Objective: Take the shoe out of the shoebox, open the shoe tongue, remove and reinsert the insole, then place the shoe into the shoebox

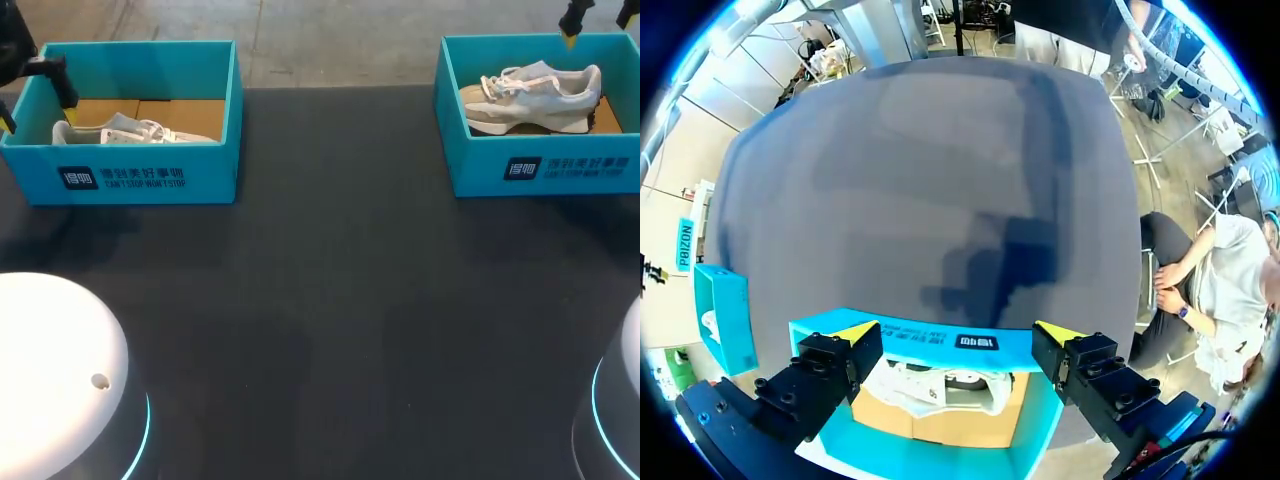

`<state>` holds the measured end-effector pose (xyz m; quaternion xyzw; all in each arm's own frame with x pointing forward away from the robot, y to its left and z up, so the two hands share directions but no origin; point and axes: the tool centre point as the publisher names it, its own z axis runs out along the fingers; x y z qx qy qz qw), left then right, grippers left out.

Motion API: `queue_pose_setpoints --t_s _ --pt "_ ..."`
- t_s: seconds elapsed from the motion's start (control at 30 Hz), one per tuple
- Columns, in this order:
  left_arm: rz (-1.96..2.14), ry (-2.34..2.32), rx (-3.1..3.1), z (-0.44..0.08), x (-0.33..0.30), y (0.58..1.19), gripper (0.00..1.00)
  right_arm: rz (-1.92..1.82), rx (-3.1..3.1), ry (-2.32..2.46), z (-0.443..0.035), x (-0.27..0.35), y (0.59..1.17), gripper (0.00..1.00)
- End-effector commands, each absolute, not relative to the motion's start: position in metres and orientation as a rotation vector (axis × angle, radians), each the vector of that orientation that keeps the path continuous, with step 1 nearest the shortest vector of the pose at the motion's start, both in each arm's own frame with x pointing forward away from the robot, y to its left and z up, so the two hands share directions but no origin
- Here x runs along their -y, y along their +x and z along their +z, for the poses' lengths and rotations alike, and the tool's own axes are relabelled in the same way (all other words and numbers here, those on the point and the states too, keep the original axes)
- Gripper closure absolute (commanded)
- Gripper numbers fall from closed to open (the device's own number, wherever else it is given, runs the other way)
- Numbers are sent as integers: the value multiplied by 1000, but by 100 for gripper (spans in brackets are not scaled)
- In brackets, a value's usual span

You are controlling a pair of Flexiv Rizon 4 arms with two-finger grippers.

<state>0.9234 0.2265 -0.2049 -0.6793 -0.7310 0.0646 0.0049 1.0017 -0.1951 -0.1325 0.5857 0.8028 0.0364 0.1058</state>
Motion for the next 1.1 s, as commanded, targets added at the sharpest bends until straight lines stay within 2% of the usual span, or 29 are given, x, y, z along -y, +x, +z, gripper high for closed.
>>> queue_pose_setpoints --t_s 0.03,0.57,1.1 --pt "199 -2128 2290 -205 -226 923 0 57 -2354 1799 -137 197 1032 0" --pt "199 -2128 2290 -205 -226 923 0 54 -2150 2086 -163 229 1100 0" --pt "199 -2128 2290 -205 -226 923 0 -21 -2068 2183 -217 283 1125 0"
